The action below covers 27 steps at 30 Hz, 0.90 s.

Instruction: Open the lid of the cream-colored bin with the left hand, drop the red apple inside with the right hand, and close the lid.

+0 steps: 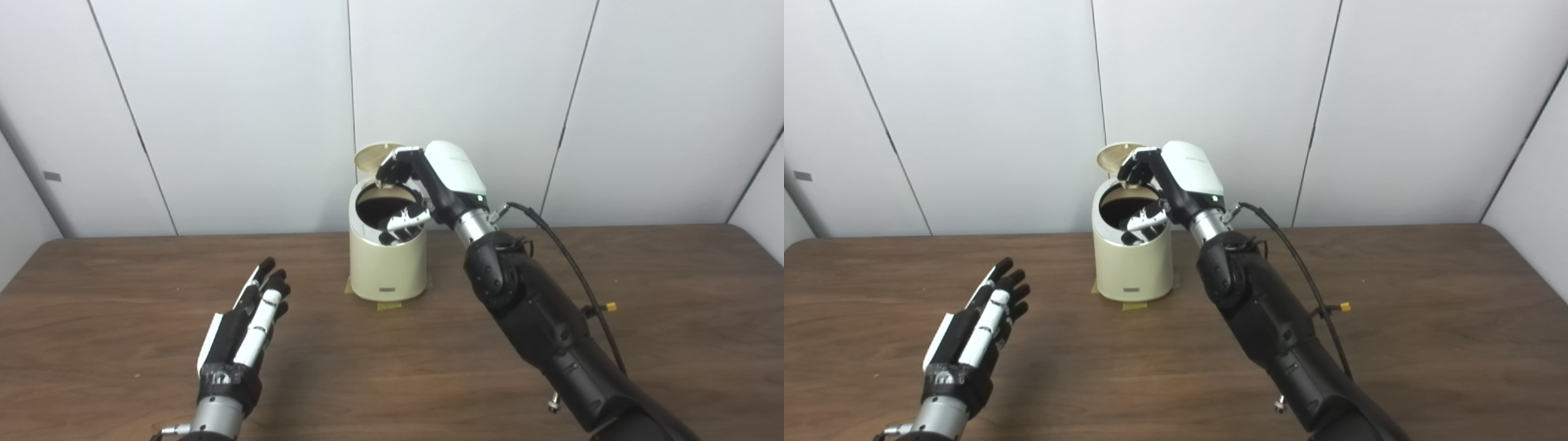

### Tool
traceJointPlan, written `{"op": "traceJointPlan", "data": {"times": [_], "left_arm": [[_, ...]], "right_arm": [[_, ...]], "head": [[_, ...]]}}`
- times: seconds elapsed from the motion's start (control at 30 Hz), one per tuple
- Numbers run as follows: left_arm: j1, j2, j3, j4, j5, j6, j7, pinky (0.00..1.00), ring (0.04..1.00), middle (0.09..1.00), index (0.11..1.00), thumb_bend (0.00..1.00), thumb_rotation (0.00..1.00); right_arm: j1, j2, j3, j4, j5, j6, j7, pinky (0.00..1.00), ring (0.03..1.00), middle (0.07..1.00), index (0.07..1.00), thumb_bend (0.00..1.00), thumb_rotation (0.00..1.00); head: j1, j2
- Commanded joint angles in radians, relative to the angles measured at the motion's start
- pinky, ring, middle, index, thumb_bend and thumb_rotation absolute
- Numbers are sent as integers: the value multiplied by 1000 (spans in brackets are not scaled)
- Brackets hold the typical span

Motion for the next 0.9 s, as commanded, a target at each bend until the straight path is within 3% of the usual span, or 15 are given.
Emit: {"op": "traceJointPlan", "data": {"times": [0.0,0.13,0.37,0.7,0.83,0.87], "left_arm": [[-43,-2,-2,-9,6,-34,-7,941,937,954,976,535,656],[-46,1,-1,-6,7,-34,-10,947,941,959,979,518,653],[-52,8,-2,16,11,-47,-15,955,942,958,971,518,665],[-71,35,7,29,25,-42,-25,947,937,954,976,503,683],[-103,56,9,53,38,-33,-24,933,933,948,971,498,720],[-113,62,10,60,40,-30,-25,935,934,950,972,493,731]], "right_arm": [[-40,-18,-18,-51,7,-38,-27,341,412,504,514,499,0],[-18,-27,-36,-87,16,-24,-15,342,409,504,505,499,0],[81,3,-126,-180,110,-15,-25,353,411,490,510,501,0],[255,39,-258,-402,245,126,26,351,446,491,502,503,0],[332,42,-305,-522,337,247,100,390,429,499,520,515,0],[353,34,-305,-552,350,275,127,393,470,494,511,518,3]], "head": [[2,-1],[2,-3],[9,-7],[13,-11],[15,-15],[16,-16]]}}
